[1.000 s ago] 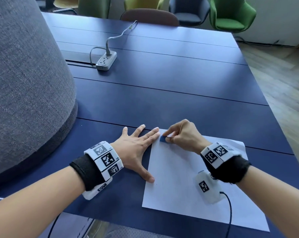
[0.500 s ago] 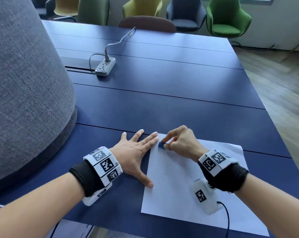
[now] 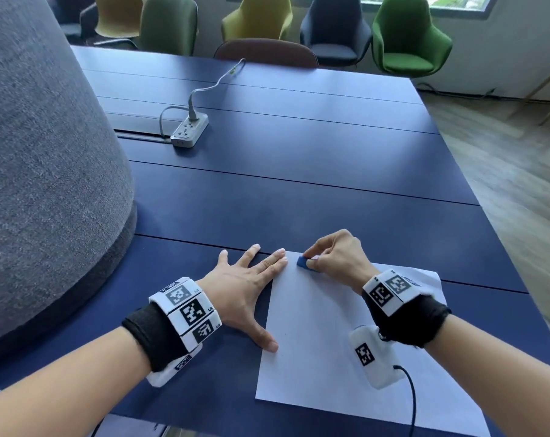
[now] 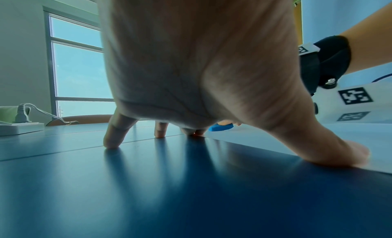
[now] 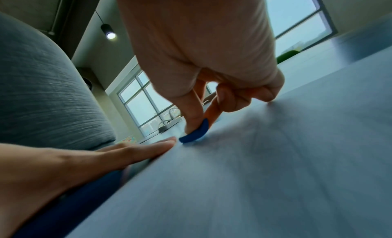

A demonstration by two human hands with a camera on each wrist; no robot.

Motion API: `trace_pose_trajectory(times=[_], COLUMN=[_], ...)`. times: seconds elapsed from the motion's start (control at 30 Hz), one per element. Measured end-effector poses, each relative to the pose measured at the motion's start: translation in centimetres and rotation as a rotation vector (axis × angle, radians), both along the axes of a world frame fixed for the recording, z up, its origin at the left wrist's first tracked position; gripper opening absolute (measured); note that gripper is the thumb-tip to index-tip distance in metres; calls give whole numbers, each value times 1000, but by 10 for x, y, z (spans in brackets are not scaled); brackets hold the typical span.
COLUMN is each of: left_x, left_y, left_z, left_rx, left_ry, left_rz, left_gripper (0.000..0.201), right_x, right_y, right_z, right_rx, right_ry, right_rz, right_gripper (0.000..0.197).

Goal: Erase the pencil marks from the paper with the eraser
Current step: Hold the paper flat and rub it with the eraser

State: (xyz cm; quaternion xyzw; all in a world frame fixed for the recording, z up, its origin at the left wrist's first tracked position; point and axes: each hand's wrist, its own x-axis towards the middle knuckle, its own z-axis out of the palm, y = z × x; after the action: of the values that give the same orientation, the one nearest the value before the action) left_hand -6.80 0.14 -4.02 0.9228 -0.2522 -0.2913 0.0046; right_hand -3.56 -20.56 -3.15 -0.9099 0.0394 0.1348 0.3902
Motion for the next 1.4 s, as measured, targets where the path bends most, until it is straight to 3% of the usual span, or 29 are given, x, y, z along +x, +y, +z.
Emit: trace_pose_trajectory(times=[0.13,0.3,0.43,0.6,0.73,0.9,1.07,1.2,1.4], left_x=[0,0,-1,0,0,1,0,1,0], left_y=[0,-1,-1,-1,-1,0,1,2,4], left_z=[1,1,1,0,0,-2,-3,-4,-6], left_rx=[5,10,21,24,23,-5,-9,-17,-11], left_ry=[-2,1,-10,-8,-11,-6,-15,-19,-49], left_rz=[-2,3,-4,-6,-11,3,-5,-1,-15], left_gripper=[142,143,143,143,142,142,141,142,139], right_x=[-11,-4,-24,-12,-35,-14,-31,-14,-40], right_y=[3,-1,3,-1,6,9,11,4,10], right_z=[2,0,0,-2,-1,-1,1,1,4], right_rx=[1,2,-4,5,-13,5,-16,-17,-23], right_ry=[51,-9,75,-21,97,-28,84,-58,126], right_rz=[132,36,242,96,314,179,373,197,448], right_gripper=[9,15,15,16,15,13,15,16,20])
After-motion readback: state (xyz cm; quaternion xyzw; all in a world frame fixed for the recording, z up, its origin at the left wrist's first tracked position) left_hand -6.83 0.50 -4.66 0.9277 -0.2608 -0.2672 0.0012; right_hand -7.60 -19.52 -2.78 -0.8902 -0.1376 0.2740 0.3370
